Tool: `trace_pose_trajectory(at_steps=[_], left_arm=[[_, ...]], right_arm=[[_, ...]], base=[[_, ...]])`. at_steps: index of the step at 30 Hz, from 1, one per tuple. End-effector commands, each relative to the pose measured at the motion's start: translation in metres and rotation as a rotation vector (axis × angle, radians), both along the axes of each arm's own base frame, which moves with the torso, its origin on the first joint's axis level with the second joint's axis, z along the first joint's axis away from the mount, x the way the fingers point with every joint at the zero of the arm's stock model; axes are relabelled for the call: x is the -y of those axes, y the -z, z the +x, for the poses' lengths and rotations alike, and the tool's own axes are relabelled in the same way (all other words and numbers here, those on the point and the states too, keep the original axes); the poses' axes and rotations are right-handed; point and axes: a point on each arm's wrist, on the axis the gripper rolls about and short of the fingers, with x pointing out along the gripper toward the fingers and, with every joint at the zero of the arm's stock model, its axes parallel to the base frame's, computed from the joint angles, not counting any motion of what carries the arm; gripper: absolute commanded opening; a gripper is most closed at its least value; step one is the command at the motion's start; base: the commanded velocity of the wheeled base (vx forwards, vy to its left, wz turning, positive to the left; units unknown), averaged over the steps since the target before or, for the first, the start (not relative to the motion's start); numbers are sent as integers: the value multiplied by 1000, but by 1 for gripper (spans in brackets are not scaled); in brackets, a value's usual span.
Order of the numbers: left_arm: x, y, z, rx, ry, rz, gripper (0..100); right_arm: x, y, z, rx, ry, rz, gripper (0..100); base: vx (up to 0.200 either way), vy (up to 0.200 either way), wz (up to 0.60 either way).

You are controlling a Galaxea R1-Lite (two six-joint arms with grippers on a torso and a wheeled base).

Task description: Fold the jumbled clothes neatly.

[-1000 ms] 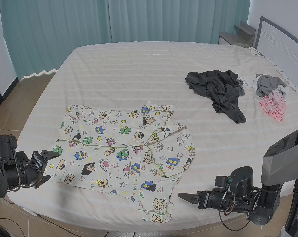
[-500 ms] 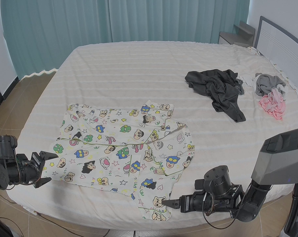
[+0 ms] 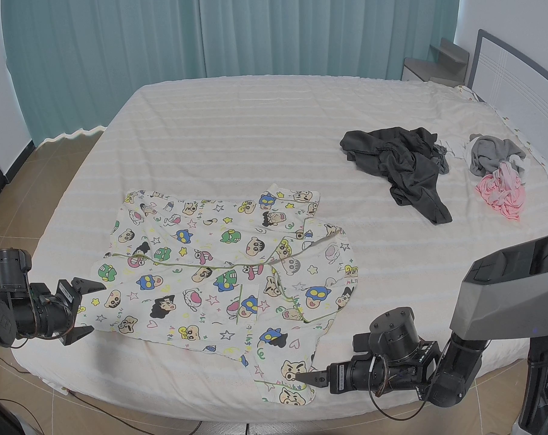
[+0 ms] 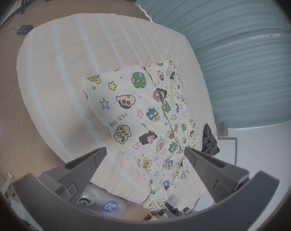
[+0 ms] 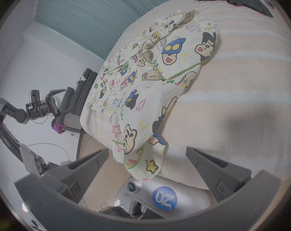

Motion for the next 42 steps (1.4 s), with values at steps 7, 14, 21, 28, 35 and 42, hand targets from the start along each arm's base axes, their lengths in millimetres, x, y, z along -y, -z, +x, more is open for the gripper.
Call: trace_pose_trajectory(at_steps=[7,14,21,28,35,42], left_arm=[[0,0,1,-1,-2,-1,100],[0,1,1,-2,-2,-2,100],[0,0,1,0,-3,-2,100],[0,-1,0,4,-2,0,100],[0,0,0,2,-3,-2,100],[0,-1,0,3,-3,-1,100]], right_arm=[[-3,14,0,-8,-34,-44,100],[-12,19,8,5,-40,-29,0],[-14,20,10,7,-38,-25,0],[-9,8,5,18,-29,-8,0],[5,-17,-15,73,-38,31,0],[3,-33,-25,124,-50,55,0]], base=[[0,0,0],[0,0,0],[0,0,0],[0,0,0],[0,0,0],[0,0,0]])
